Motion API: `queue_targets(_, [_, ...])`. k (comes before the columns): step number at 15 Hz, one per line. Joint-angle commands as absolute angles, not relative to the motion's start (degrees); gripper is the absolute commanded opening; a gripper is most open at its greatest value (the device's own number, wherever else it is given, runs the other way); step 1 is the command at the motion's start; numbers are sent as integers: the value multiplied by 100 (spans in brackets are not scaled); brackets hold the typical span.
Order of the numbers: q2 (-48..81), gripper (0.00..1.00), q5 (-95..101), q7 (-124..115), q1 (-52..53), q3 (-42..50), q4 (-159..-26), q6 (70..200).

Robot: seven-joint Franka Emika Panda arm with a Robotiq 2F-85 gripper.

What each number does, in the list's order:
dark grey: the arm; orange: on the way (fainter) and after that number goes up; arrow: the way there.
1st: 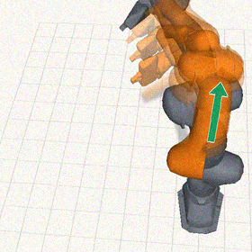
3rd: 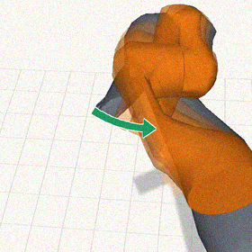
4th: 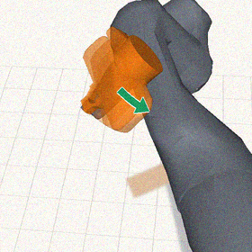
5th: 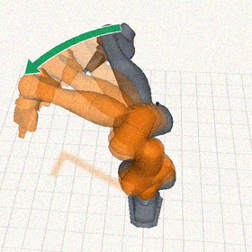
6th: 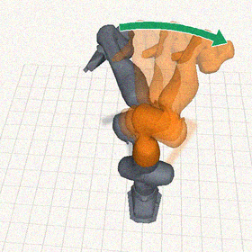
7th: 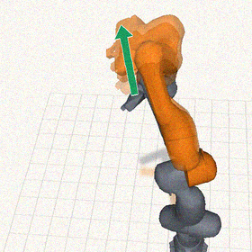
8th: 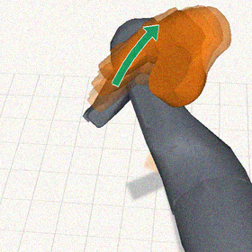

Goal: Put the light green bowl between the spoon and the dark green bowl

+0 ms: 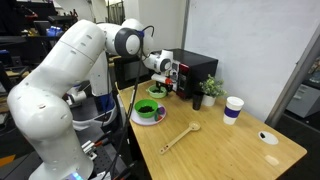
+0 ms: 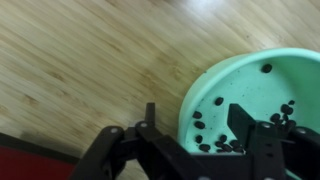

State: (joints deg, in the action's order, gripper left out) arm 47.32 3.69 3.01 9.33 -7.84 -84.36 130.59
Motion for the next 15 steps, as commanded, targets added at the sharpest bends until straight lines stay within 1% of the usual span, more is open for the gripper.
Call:
queue_targets(1, [4939,45,287,483,920,-795,-8159,13089])
queue_targets(7, [4925,4,294,494,916,-793,-8188,13123])
queue_targets(8, [4925,1,293,495,916,-794,-8188,13117])
queue_targets(9, [4922,0,289,492,916,-797,-8192,13117])
queue_targets(10, [4927,0,293,492,917,-794,-8188,13123])
queue_targets(11, [4920,2,291,490,917,-797,-8184,13118])
queue_targets(15, [4914,2,311,480,933,-785,-8189,13111])
